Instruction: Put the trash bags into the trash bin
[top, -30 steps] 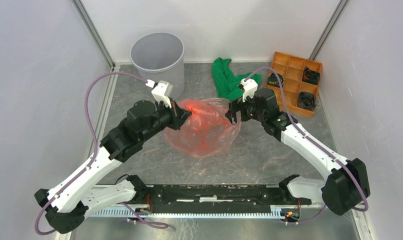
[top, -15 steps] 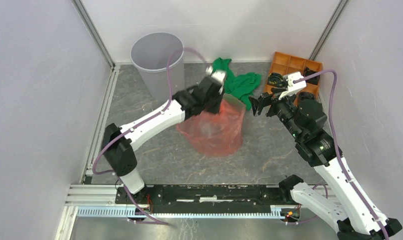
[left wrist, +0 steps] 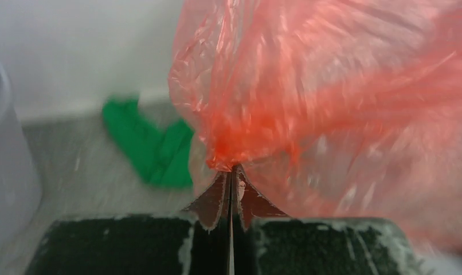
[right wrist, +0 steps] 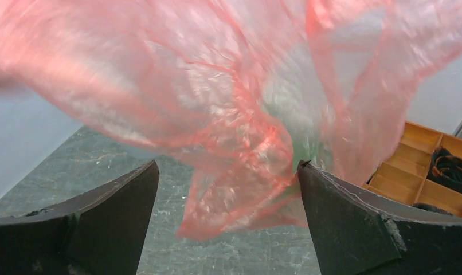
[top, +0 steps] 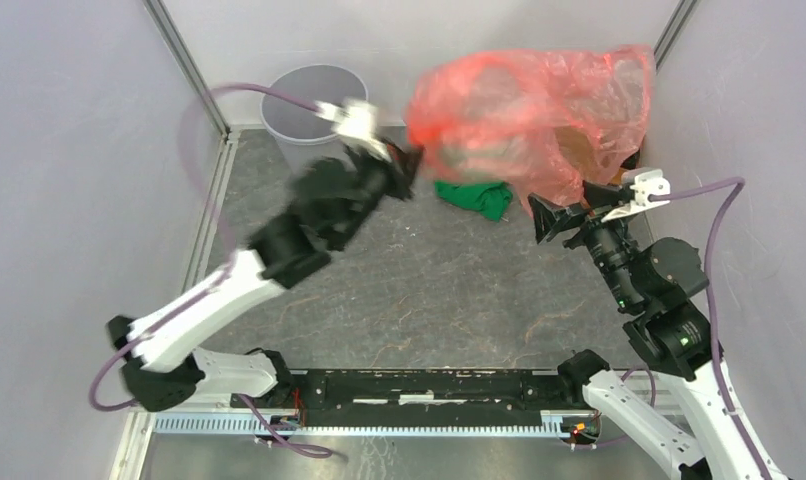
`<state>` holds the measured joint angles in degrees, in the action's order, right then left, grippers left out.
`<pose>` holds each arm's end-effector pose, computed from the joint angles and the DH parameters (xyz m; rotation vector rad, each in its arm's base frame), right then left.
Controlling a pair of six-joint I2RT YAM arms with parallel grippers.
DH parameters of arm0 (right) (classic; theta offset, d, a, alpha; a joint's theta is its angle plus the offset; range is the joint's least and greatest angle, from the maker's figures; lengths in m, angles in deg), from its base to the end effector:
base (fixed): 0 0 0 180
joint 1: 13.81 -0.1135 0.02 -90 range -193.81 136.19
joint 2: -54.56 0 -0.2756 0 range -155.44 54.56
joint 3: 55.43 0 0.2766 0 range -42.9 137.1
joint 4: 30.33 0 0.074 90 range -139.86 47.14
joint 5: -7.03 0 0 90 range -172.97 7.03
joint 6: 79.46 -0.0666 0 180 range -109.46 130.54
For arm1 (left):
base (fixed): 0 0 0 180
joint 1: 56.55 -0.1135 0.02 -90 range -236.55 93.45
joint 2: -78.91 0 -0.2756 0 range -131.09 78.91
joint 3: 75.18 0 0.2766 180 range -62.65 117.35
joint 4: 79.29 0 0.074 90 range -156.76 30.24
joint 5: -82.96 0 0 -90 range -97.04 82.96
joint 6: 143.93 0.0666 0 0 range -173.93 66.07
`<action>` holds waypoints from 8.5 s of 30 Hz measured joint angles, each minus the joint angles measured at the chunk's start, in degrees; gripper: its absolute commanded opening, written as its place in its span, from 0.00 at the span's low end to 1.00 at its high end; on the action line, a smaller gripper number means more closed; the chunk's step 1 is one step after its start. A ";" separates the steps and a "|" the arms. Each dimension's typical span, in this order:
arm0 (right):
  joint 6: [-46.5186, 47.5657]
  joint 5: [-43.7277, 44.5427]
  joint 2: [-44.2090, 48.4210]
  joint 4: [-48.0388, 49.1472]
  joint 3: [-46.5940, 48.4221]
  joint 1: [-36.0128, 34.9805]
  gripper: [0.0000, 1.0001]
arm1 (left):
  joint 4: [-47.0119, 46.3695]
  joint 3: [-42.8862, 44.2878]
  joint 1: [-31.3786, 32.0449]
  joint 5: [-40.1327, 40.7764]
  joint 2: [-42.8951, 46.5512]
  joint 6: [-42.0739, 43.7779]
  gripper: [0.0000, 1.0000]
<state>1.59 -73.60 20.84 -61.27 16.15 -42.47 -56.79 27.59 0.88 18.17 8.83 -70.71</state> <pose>0.1349 0.0614 0.4531 -0.1167 1.4605 0.4176 0.1806 -0.2300 0.5458 0.1357 1.4477 -0.7628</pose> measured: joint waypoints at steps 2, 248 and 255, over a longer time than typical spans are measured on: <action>0.04 -0.02 -0.28 1.01 -1.11 0.00 0.98 | -0.92 -10.21 -1.66 -1.01 -1.90 -0.92 0.02; -0.13 -47.41 -4.85 -1.16 -11.13 13.40 0.03 | 19.02 -30.36 -9.18 -20.94 28.96 -19.23 0.02; -11.78 -50.12 -6.47 8.74 -11.74 11.61 0.09 | 14.88 -22.36 -9.18 -32.15 18.78 -19.82 0.02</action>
<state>-10.19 -123.72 14.37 -52.53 4.41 -30.87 -41.90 5.23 -8.30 -13.98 27.61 -90.53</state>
